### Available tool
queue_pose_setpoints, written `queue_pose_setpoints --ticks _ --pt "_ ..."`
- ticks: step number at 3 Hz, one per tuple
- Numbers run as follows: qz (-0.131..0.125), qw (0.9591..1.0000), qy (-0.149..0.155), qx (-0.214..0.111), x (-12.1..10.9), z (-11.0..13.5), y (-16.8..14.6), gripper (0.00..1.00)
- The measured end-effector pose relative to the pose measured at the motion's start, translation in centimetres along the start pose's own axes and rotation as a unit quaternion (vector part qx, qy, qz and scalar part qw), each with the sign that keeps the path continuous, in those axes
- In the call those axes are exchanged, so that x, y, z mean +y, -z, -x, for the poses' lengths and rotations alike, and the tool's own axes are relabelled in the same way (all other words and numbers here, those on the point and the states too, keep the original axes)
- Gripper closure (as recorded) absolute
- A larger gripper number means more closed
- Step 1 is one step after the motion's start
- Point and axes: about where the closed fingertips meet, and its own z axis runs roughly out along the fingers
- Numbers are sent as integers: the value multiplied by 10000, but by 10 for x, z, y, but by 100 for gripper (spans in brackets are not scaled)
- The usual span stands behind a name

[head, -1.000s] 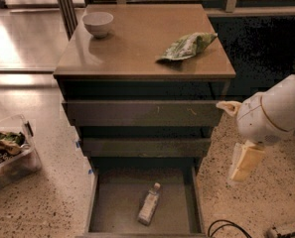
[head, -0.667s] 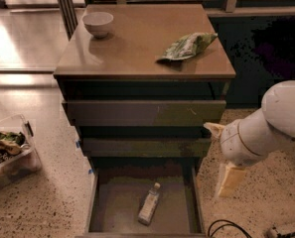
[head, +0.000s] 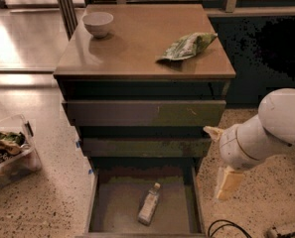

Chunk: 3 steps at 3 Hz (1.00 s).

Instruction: Pick blue plastic bottle from bottom drawer and place on counter

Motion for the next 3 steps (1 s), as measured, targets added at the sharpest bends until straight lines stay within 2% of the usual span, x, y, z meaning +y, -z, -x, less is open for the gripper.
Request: queue_pose_setpoints --ticks 1,2,3 --pt "138 9998 116 0 14 -18 -52 0" --pt "263 9992 305 -62 27 -34 -119 0" --pt "178 9988 451 -106 33 -42 -180 0"
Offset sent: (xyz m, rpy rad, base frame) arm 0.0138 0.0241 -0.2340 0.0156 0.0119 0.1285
